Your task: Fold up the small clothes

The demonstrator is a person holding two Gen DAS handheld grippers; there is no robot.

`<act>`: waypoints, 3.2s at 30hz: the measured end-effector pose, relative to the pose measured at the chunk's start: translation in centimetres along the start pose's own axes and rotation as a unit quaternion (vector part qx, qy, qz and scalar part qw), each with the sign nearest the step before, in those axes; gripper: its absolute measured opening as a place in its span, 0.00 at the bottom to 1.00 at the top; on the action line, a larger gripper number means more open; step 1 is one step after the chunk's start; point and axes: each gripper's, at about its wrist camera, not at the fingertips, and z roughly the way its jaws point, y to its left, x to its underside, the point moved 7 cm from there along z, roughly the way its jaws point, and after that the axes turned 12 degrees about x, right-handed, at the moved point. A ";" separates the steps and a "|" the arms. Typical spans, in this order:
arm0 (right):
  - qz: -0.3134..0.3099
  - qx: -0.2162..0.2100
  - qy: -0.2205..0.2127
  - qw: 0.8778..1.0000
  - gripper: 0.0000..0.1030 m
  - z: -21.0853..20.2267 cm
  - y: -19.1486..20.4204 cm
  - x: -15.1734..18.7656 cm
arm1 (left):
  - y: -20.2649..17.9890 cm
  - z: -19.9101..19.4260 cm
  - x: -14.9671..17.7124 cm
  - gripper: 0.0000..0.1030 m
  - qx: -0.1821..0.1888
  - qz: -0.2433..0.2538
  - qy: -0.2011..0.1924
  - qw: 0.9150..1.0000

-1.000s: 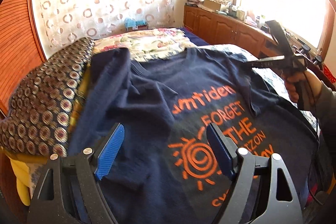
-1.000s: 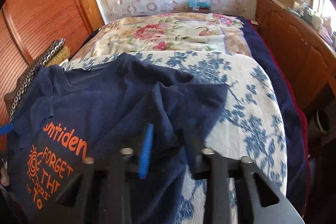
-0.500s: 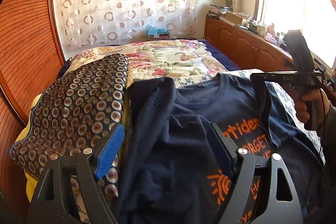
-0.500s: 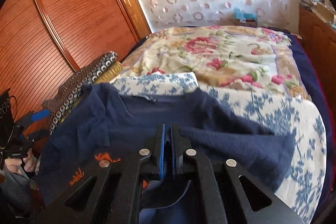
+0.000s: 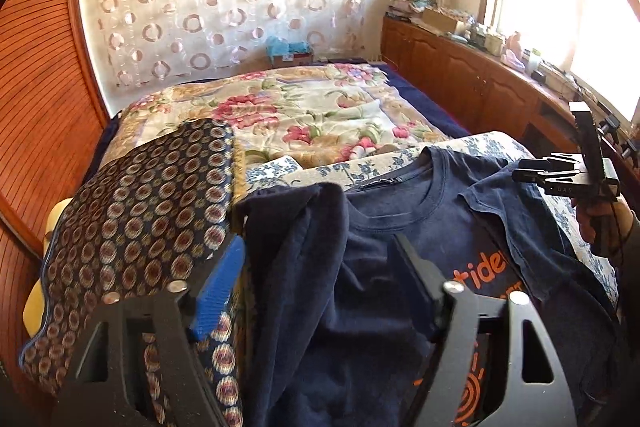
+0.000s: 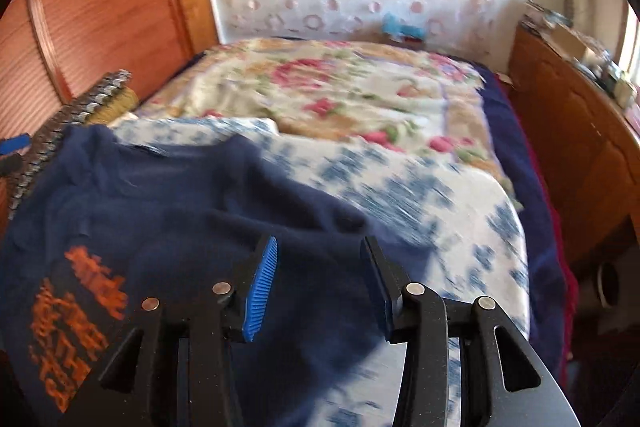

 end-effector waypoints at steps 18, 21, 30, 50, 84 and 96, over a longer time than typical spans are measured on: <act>0.002 0.029 0.008 1.000 0.60 0.6 -1.3 0.4 | 1.9 7.0 -0.4 0.49 -0.022 -0.007 0.107 0.994; 0.003 0.029 0.008 1.000 0.61 0.6 -1.4 0.4 | 1.8 7.9 -0.4 0.49 -0.024 0.003 0.120 0.992; 0.003 0.028 0.008 1.000 0.61 0.6 -1.5 0.4 | 2.2 4.0 -2.7 0.07 -0.041 0.010 0.061 0.997; 0.019 0.010 0.006 1.000 0.62 0.6 -1.7 0.3 | 4.7 1.2 -2.8 0.07 -0.064 -0.010 0.016 0.998; -0.005 -0.030 -0.054 0.998 0.09 -3.5 -1.1 -1.3 | 1.3 -4.2 -3.0 0.07 -0.011 -0.001 -0.075 0.997; -0.005 -0.022 -0.121 0.992 0.09 -11.6 -0.5 0.8 | -1.4 -11.0 -1.1 0.06 0.001 0.014 -0.129 0.992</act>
